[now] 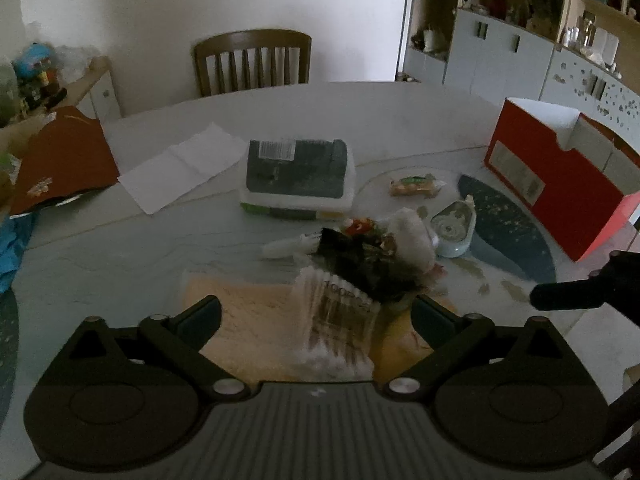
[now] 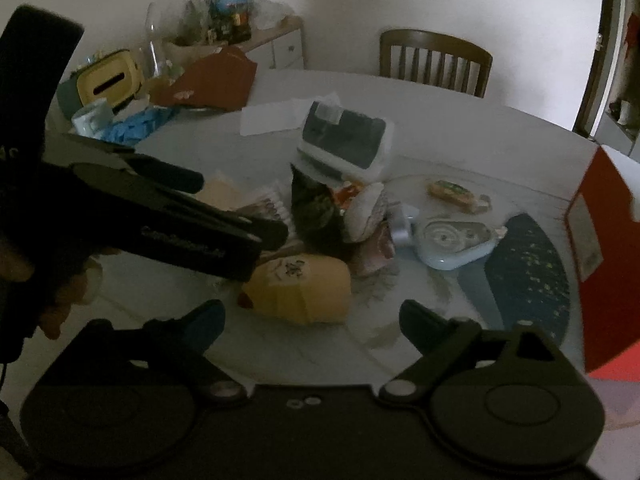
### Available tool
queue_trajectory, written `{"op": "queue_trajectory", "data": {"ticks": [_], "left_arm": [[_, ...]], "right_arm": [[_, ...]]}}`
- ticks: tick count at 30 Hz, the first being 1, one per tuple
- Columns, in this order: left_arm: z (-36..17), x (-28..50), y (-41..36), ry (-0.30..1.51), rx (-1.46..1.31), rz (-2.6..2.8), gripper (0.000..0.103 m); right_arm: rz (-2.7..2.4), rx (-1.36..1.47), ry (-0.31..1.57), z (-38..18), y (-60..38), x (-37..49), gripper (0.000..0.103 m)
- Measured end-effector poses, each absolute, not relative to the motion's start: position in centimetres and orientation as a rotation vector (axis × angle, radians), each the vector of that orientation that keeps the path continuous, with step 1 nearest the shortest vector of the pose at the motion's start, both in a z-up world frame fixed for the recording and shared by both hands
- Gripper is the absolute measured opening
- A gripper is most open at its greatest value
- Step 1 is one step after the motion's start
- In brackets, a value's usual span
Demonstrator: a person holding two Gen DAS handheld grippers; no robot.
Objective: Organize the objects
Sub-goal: 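Grasp the cotton swab bag with the left tool while the right tool grasps the tan cat figurine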
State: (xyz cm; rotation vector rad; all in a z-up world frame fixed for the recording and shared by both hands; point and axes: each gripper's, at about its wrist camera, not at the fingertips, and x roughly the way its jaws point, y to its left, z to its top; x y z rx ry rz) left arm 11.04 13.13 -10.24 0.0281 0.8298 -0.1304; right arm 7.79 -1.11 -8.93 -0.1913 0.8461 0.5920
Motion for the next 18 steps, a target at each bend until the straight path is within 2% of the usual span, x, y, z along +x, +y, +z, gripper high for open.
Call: {"op": "queue_trajectory", "data": {"ticks": [6,8,13,14,18], "left_arm": [[-11.1,11.9,13.4,0.861,0.017,-0.163,0.09],[-11.3,12.1,13.4,0.872,0.013,-0.179,0.075],[-11.6,12.5,13.5,0.887,-0.014,-0.213,0.065],[-11.6,12.4,13.6,0.889,-0.018,-0.219,0.058],[-11.8,12.4,13.7,0.904,-0.029,-0.241,0.046]], "right_arm": [[0.594,-0.191,0.87,-10.0,0.1,8.8,0.09],[0.591,-0.187,0.877,-10.3,0.3,9.2,0.086],[0.587,-0.188,0.886,-10.6,0.9,9.8,0.08],[0.587,-0.188,0.888,-10.6,1.0,9.8,0.079],[0.581,-0.193,0.89,-10.5,1.4,9.7,0.07]]}}
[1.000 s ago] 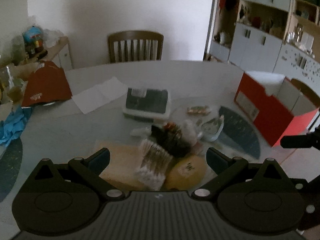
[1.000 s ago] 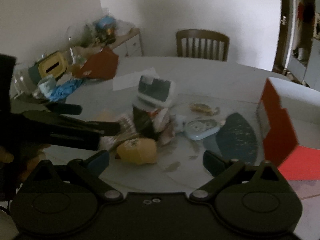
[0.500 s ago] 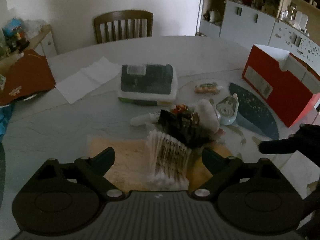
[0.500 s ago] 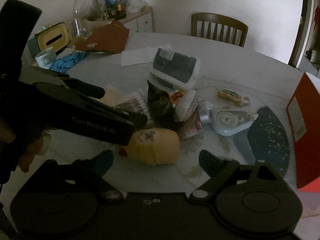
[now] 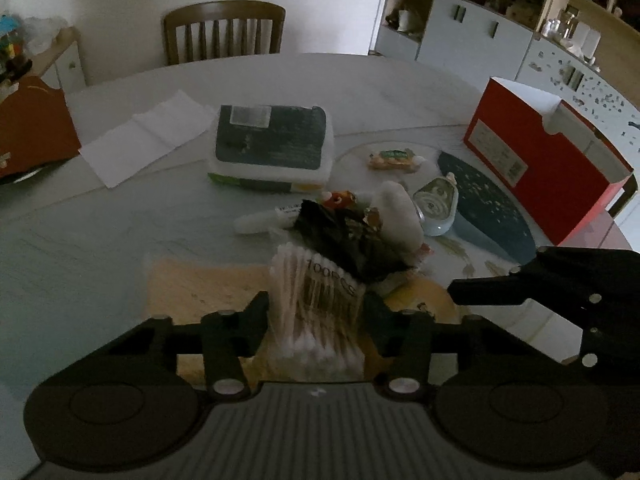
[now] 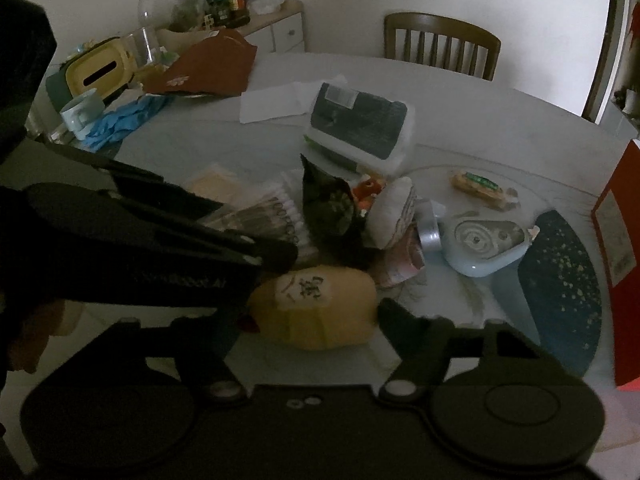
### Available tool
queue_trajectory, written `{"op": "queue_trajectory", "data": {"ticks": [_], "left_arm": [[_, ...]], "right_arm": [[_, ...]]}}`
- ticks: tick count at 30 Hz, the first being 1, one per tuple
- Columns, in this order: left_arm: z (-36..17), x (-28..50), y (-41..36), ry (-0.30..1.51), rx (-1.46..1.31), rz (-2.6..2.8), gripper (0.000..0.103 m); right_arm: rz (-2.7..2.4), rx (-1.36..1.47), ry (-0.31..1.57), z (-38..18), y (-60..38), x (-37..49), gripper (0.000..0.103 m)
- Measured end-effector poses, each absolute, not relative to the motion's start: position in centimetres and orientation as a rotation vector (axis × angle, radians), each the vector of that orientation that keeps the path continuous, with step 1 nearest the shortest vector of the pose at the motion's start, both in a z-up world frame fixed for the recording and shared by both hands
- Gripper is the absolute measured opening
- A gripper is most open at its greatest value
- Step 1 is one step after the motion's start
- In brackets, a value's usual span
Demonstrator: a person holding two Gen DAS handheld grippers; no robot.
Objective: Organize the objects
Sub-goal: 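Grasp the cotton swab bag with the left tool while the right tool grasps the tan cat figurine, then carry the swab bag in the left tool while the right tool carries the cat into the red box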
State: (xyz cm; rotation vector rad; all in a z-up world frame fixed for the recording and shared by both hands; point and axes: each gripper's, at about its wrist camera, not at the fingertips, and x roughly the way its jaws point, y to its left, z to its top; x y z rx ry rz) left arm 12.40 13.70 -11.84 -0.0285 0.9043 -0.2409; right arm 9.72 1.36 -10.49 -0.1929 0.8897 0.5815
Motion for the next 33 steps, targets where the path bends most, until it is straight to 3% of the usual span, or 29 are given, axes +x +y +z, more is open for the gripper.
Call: {"op": "queue_trajectory", "data": {"ticks": [5,8,12,16,25,26,27,28,33], "left_arm": [[-11.8,12.2,14.0,0.905,-0.044,-0.256,0.028],[-11.6,11.9,14.1,0.9,-0.056,-0.258,0.023],[-11.4,11.3,14.5,0.896,-0.073,-0.256,0.021],[-11.0,10.5,15.1,0.887,-0.106,-0.251,0.02],[-9.6,8.3,16.4,0.851,-0.154,-0.246,0.02],[-9.5,8.1,16.5,0.848,-0.156,-0.246,0.02],[-9.3,7.9,16.5,0.846,-0.158,-0.247,0.02],[-9.2,7.8,16.5,0.842,-0.159,-0.25,0.02],[-8.3,7.0,15.9,0.818,-0.126,-0.283,0.02]], "right_arm": [[0.572,-0.195,0.883,-10.0,1.4,9.5,0.058],[0.565,-0.19,0.879,-9.6,1.0,9.2,0.049],[0.558,-0.209,0.882,-9.4,0.7,8.6,0.043],[0.56,-0.234,0.861,-9.0,0.6,7.8,0.029],[0.538,-0.203,0.855,-8.4,-0.8,7.0,0.026],[0.535,-0.191,0.854,-8.3,-1.1,6.8,0.014],[0.532,-0.181,0.856,-8.1,-1.5,6.7,0.013],[0.525,-0.174,0.856,-7.9,-1.8,6.5,0.003],[0.505,-0.182,0.85,-7.4,-2.9,6.2,0.0]]}}
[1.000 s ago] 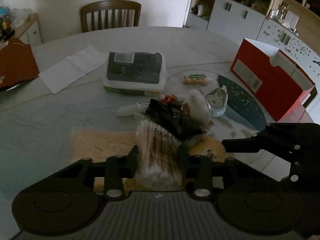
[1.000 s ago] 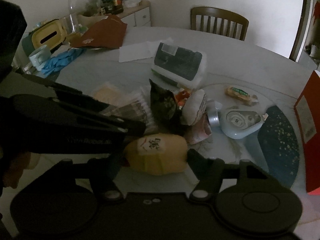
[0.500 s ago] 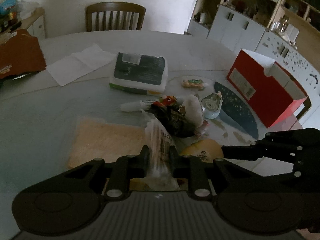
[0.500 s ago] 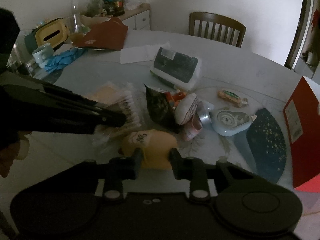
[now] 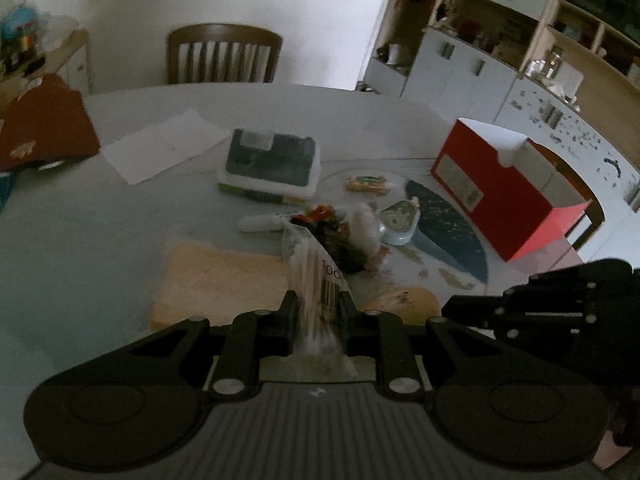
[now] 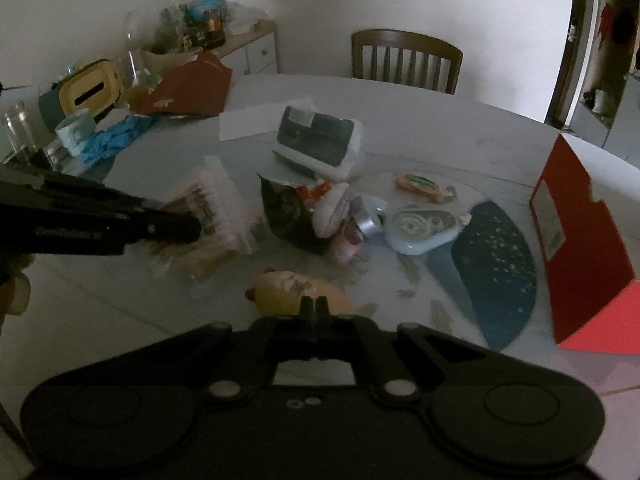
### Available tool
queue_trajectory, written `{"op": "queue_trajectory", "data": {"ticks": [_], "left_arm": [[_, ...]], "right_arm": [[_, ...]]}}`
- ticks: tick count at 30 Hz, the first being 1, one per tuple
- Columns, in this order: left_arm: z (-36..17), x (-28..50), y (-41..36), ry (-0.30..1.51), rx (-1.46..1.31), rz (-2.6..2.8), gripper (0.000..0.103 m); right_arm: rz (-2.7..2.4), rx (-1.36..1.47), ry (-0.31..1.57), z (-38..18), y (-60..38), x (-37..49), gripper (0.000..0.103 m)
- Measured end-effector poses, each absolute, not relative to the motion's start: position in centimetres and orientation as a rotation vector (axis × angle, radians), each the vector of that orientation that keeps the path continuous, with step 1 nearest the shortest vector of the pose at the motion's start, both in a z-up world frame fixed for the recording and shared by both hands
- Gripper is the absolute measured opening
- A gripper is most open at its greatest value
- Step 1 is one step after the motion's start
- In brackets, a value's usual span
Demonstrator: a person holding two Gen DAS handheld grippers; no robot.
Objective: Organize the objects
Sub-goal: 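Carry the swab bag in the left tool while the right tool carries the cat into the red box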
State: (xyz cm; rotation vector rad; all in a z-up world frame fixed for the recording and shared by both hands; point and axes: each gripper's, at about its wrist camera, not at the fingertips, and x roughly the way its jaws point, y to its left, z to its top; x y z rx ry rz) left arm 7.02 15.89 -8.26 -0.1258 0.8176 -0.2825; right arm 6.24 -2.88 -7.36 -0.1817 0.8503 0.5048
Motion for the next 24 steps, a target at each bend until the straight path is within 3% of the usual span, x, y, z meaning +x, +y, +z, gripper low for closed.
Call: {"op": "queue_trajectory", "data": {"ticks": [4,6,9,10,11,22,24], "left_arm": [[-8.2,6.8,15.7,0.818,-0.132,-0.289,0.02],[-8.3,6.5,15.7,0.822,-0.131,-0.294,0.02],[-8.4,6.4,15.6,0.826,-0.127,-0.296,0.02],[-8.4,6.3,15.7,0.827,-0.129,-0.296,0.02],[-8.4,6.3,15.7,0.829,-0.129,-0.296,0.02],[-8.3,5.7,15.8,0.855,-0.105,-0.293,0.02],[-8.2,5.6,15.7,0.854,-0.098,-0.297,0.02]], "right_arm": [[0.52,-0.17,0.862,-7.4,-3.5,6.1,0.002],[0.528,-0.176,0.866,-7.5,-3.6,6.3,0.008],[0.53,-0.176,0.877,-7.8,-3.7,6.8,0.044],[0.537,-0.167,0.875,-7.9,-3.8,7.0,0.064],[0.55,-0.151,0.867,-7.9,-4.0,7.1,0.072],[0.608,-0.21,0.913,-11.1,-1.4,8.9,0.072],[0.603,-0.226,0.905,-11.3,-1.2,8.9,0.066]]}}
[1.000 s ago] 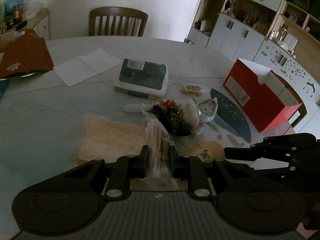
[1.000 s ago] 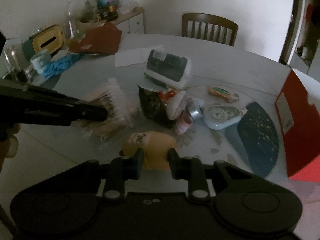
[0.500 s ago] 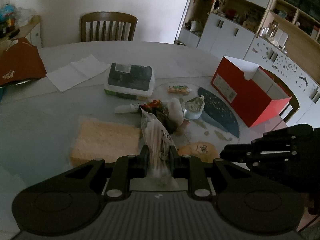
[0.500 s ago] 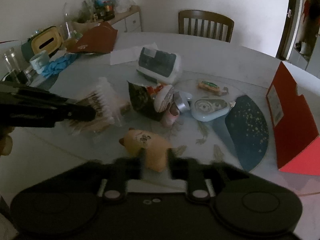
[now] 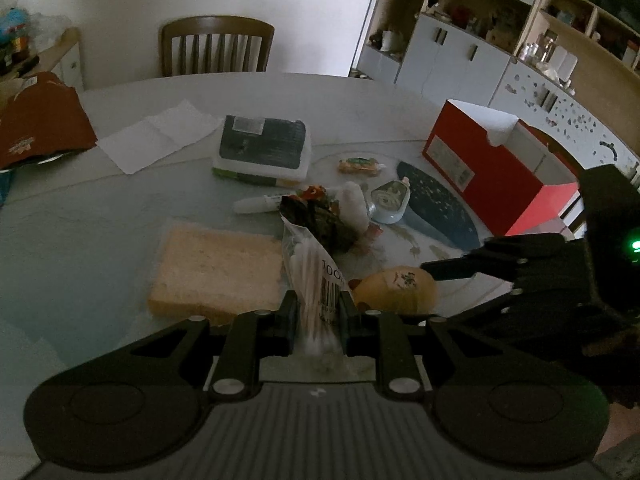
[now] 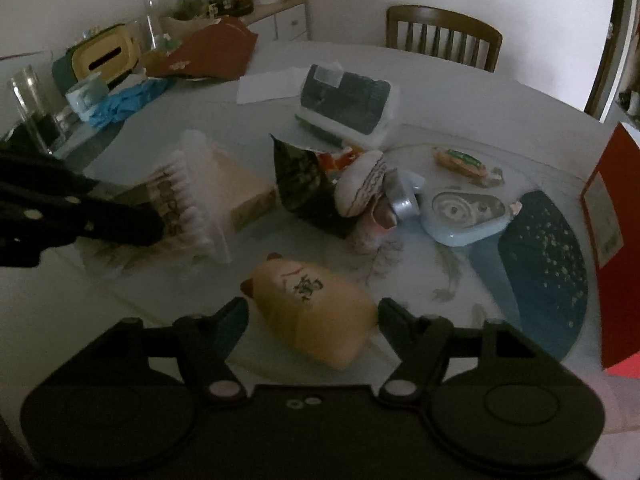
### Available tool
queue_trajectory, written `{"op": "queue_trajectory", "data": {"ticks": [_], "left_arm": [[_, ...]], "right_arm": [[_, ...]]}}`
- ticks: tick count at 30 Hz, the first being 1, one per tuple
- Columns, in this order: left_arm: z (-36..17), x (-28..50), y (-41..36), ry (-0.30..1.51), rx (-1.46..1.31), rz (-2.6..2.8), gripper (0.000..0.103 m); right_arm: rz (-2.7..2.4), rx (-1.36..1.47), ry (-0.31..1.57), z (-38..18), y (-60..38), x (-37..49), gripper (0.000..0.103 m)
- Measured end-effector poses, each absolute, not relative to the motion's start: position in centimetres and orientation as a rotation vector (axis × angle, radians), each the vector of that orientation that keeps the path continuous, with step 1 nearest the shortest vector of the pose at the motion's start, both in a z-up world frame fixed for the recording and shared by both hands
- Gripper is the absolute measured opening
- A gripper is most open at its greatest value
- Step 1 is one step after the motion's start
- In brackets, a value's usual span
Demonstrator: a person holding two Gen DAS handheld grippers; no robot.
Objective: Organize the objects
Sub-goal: 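Carry the swab bag in the left tool while the right tool carries the cat into the red box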
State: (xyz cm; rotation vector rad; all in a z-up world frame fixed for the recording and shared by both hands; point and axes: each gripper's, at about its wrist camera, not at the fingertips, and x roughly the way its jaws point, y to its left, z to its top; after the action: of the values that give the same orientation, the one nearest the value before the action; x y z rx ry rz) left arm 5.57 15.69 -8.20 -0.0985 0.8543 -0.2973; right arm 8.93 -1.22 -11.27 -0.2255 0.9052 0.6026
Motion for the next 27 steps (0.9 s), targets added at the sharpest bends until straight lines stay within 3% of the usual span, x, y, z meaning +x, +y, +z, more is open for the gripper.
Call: {"op": "queue_trajectory", "data": {"ticks": [14,27], "left_arm": [[-6.9,6.5,13.2,0.844,-0.078,-0.289,0.02],[-3.2,10.1,3.2,0.784,-0.038,-0.355,0.02]], "right_arm": [[0.588,-0.115,0.856,-7.0,-6.6,8.9,0.06],[0.522,-0.058,0.761,-0.9,-18.0,11.8,0.06]]}}
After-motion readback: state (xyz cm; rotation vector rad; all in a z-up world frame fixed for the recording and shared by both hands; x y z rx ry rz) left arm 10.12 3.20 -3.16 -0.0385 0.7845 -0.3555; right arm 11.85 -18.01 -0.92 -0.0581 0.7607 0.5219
